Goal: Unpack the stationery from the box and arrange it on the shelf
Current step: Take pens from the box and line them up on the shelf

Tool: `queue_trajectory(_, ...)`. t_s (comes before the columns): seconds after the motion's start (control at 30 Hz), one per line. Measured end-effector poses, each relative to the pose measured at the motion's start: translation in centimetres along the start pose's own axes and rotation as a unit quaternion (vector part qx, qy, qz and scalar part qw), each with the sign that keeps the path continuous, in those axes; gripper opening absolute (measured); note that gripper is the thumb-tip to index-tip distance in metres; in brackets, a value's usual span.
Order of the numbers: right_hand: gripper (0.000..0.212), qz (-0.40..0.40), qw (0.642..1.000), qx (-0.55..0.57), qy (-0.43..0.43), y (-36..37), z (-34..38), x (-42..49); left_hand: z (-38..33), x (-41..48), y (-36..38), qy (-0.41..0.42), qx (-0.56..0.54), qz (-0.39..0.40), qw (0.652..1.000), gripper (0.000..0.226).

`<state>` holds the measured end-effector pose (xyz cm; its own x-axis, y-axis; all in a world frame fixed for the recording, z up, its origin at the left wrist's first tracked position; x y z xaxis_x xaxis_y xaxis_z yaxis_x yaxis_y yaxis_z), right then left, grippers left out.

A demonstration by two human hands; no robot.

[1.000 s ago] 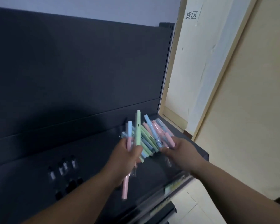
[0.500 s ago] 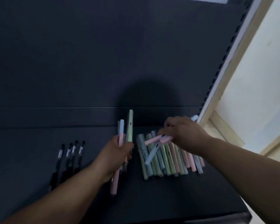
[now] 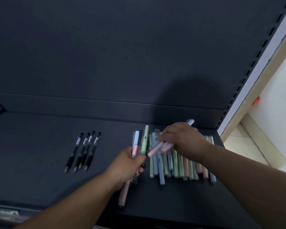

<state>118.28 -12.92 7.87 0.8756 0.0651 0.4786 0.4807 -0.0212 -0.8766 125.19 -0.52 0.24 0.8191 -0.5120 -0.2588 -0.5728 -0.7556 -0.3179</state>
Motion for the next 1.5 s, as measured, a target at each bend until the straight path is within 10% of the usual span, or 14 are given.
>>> queue_trajectory(0.23, 0.042, -0.098, 0.986, -0.035, 0.127, -6.6, -1.4, -0.4, -0.5, 0.4, 0.1, -0.005, -0.029, 0.022, 0.999, 0.009)
queue_trajectory(0.57, 0.063, 0.098, 0.992, -0.058, 0.05, -0.4, 2.3, -3.9, -0.4, 0.8, 0.3, 0.015, 0.023, 0.047, 0.998, 0.018)
queue_trajectory(0.9, 0.062, -0.004, 0.989, -0.125, 0.077, -3.3, 2.2, -3.8, -1.1, 0.1, 0.4, 0.035, 0.031, 0.06, 0.997, 0.013)
queue_trajectory(1.5, 0.078, 0.118, 0.97, -0.059, 0.203, -1.7, 0.1, -8.1, -1.8, -0.8, 0.9, 0.035, 0.029, 0.054, 0.997, 0.004)
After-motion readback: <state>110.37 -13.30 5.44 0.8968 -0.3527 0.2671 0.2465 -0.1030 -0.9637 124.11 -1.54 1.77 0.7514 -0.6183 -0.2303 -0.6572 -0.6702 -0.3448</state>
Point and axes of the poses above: each hand's wrist, its own x-axis towards the middle knuckle, its own y-axis out of the palm, z = x × y, the point moved 10 cm from there along x, towards the middle knuckle, and after that the axes turned 14 degrees about -z, right-handed, at the moved point
